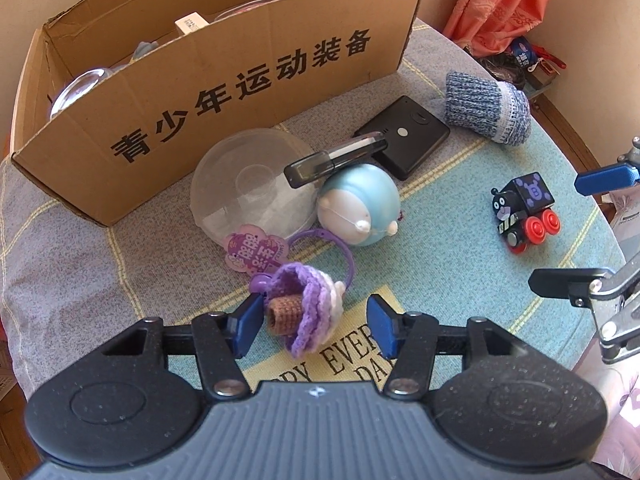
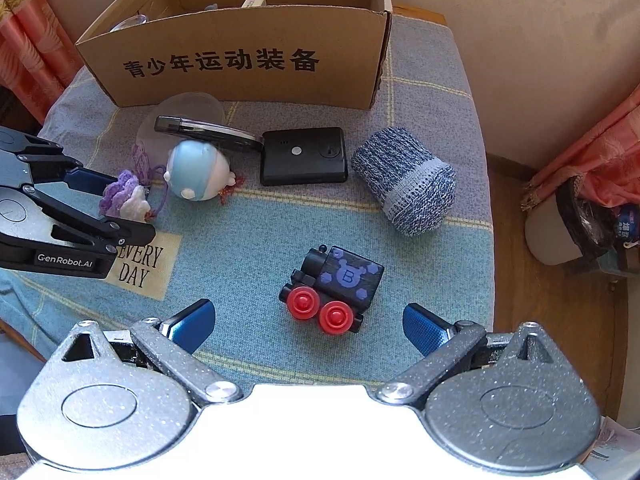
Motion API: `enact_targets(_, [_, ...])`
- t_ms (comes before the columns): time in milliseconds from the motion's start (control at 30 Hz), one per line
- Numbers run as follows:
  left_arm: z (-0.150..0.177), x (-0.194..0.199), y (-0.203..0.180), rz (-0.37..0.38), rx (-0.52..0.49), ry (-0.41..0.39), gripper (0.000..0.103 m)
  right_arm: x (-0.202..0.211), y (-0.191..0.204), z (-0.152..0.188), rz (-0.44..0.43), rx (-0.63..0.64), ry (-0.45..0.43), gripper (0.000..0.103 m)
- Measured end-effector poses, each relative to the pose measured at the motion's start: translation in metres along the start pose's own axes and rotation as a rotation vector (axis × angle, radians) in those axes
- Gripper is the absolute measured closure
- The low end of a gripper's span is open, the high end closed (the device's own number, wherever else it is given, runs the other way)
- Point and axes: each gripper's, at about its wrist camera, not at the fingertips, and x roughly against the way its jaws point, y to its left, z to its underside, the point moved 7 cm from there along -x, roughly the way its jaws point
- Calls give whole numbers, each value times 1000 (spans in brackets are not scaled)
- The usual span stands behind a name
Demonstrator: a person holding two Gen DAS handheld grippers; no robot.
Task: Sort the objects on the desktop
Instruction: 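Grasp the purple crochet keychain with the left tool while the right tool grasps the black toy train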
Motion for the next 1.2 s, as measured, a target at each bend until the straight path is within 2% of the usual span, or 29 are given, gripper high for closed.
enact_targets(467, [4,-4,-1,0,22,1,48,-32,-13,-7,24,-154,43,4])
enact_targets(600, [5,-4,-1,1,25,-2,48,-38,-16,-11,35,-219,56,17])
enact_targets(700, [5,-5,0,1,31,-3,48,-41,-17,-14,46,-250,57,21])
enact_targets(933, [5,-8,0,4,39,9,48,-43,-11,-17,96,-201,59,32])
enact_targets(1067, [4,-7,4,-2,38,9,62,-41,-11,-18,100,-179,56,44])
enact_targets(1200, [3,-2,9,16,40,-1,65,-40,-12,-20,96,-172,66,45])
